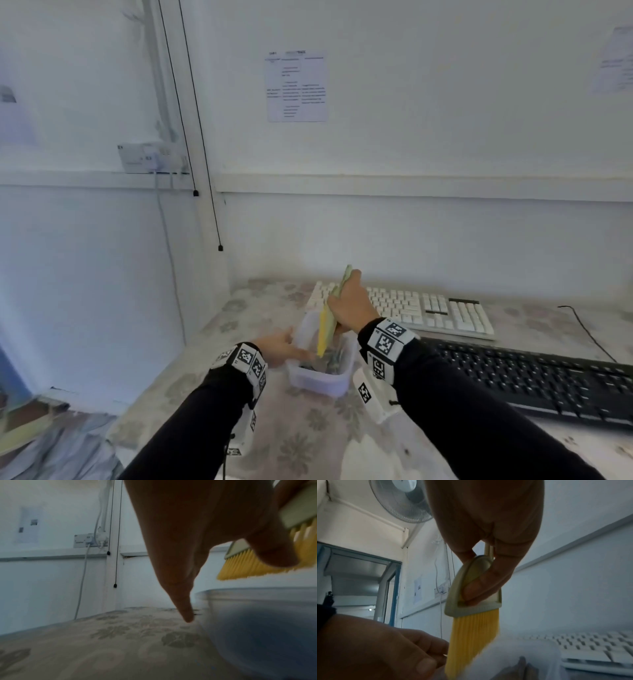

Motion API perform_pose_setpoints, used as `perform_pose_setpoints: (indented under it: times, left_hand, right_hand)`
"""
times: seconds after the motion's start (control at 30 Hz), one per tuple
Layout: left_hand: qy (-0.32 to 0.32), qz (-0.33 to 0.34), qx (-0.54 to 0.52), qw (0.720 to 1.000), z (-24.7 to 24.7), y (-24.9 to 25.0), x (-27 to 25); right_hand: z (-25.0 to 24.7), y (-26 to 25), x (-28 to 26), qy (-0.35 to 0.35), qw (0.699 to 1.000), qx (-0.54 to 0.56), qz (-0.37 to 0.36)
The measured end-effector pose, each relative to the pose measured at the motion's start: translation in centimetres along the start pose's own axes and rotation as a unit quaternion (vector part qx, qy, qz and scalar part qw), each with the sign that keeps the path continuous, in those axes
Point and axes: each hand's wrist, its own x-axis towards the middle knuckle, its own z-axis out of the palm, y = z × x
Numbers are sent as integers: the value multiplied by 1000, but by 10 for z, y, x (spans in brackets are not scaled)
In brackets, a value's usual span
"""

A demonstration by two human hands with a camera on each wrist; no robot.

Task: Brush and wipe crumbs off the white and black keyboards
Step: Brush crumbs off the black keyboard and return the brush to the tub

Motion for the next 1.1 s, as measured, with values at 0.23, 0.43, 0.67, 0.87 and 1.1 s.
perform_pose_setpoints:
  times: [0.23,0.43,0.67,0.87,1.1]
  left_hand:
    - [-51,67,12,996,-9,-12,-5]
    - [-75,102,59,990,-16,-21,4]
    - [-97,107,70,987,-19,-21,6]
    - [-113,124,65,984,-19,-19,6]
    - [-85,136,49,986,-17,-23,6]
  right_hand:
    - [40,0,24,1,999,-37,20]
    - [55,7,39,-29,991,-122,54]
    - [45,3,42,21,982,-180,49]
    - [70,-3,41,-24,980,-192,37]
    - [77,-8,30,-134,971,-179,89]
